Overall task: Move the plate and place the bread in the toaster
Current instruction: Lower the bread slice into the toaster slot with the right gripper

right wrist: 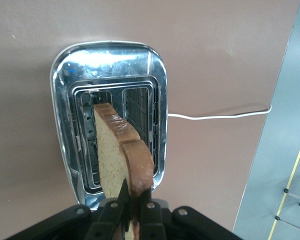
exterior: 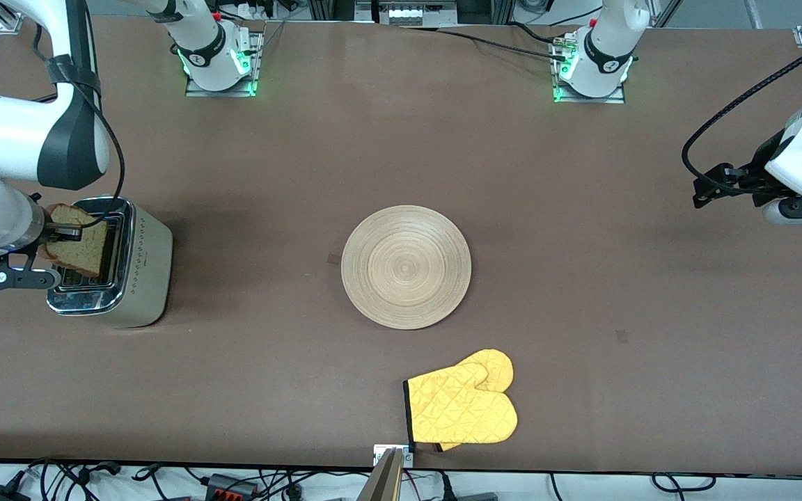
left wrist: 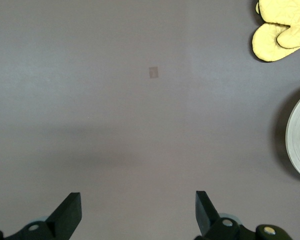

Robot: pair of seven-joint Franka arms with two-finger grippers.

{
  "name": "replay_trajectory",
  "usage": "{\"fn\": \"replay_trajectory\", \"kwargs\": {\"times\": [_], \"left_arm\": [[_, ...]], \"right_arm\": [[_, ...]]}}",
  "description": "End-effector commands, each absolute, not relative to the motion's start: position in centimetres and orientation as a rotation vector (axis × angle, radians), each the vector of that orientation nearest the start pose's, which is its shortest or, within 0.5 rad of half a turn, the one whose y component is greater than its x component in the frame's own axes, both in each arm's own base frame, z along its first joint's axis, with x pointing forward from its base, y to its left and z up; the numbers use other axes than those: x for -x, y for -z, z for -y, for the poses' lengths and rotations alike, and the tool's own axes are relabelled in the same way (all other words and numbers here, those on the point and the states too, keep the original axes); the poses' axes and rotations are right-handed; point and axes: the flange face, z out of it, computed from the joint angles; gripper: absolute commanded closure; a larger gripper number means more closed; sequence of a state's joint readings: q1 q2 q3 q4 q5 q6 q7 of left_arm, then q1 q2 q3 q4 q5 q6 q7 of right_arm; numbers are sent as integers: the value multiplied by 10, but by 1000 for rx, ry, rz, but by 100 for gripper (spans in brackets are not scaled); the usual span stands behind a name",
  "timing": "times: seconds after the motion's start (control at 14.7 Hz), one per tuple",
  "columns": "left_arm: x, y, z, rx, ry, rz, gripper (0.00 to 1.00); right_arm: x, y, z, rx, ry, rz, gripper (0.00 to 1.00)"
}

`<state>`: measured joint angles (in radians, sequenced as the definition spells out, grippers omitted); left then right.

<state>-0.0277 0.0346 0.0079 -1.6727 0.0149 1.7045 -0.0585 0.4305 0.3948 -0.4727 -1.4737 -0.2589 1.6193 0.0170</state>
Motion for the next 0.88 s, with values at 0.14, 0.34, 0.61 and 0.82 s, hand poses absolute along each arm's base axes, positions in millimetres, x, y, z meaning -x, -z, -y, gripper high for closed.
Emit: {"fn": "replay_trajectory", "kwargs": {"times": [0.14, 0.34, 0.61, 0.82], "left_arm": [[-572, -571, 5, 3124, 15, 83, 0], [-573, -571, 5, 3124, 32, 85, 0], [-573, -571, 4, 3124, 30, 87, 0], [-573, -571, 5, 3124, 30, 85, 0]], "right_arm": [[-644, -459, 12, 3555, -410, -33, 100], [-643, -457, 12, 3550, -422, -21, 100], [-644, -457, 2, 3548, -397, 18, 100], [-644, -456, -1, 3515, -405, 32, 100]]}}
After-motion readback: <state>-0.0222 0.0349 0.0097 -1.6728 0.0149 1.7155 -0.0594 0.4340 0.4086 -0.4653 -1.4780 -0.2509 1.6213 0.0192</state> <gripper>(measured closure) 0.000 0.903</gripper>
